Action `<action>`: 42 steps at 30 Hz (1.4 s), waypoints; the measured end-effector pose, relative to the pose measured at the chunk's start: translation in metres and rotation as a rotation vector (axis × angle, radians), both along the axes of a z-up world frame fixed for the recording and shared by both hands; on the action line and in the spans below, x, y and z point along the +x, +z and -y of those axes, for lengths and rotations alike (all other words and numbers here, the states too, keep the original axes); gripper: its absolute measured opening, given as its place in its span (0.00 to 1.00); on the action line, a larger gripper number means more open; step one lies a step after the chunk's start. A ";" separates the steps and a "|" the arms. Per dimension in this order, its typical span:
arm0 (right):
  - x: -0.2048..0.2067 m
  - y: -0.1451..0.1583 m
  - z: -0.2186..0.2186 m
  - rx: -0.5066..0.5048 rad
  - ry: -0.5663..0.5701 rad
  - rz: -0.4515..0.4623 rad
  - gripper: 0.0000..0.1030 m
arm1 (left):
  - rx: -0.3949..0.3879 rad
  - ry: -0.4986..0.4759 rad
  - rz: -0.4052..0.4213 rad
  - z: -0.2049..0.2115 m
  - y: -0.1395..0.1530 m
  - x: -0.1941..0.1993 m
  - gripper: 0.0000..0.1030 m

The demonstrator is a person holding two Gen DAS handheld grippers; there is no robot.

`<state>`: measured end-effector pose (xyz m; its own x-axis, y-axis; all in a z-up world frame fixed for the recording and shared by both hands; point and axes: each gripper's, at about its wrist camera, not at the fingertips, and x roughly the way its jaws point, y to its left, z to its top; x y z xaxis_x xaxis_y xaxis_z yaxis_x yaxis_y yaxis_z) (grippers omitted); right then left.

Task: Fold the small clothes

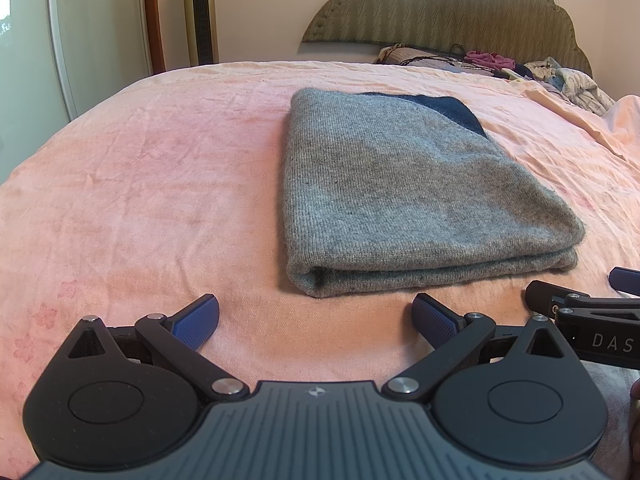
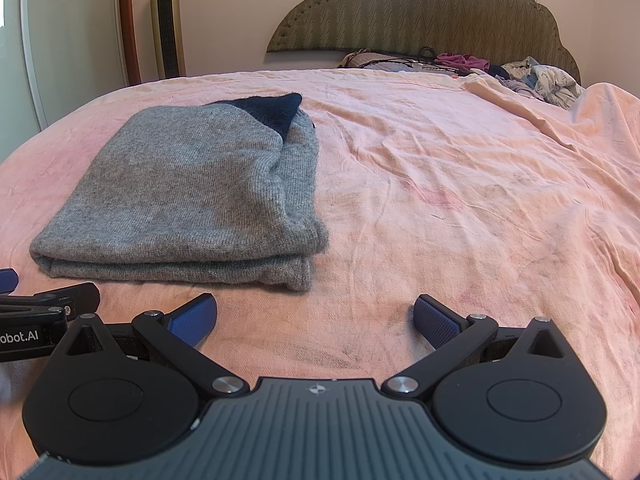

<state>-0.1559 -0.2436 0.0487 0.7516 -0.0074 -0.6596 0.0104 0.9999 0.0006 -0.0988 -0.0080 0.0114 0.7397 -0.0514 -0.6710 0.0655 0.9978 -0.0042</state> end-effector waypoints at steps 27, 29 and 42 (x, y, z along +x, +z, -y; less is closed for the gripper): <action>0.000 0.000 0.000 0.000 0.000 0.000 1.00 | -0.003 0.000 -0.001 0.000 0.001 0.000 1.00; 0.000 0.000 0.000 0.000 0.000 0.000 1.00 | -0.003 -0.003 -0.002 -0.001 0.000 0.001 1.00; 0.000 0.000 0.000 0.000 0.000 0.000 1.00 | -0.017 -0.012 0.006 -0.004 -0.001 0.000 1.00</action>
<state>-0.1559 -0.2435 0.0486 0.7517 -0.0075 -0.6595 0.0106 0.9999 0.0007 -0.0988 -0.0037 0.0104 0.7430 -0.0723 -0.6653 0.0780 0.9967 -0.0212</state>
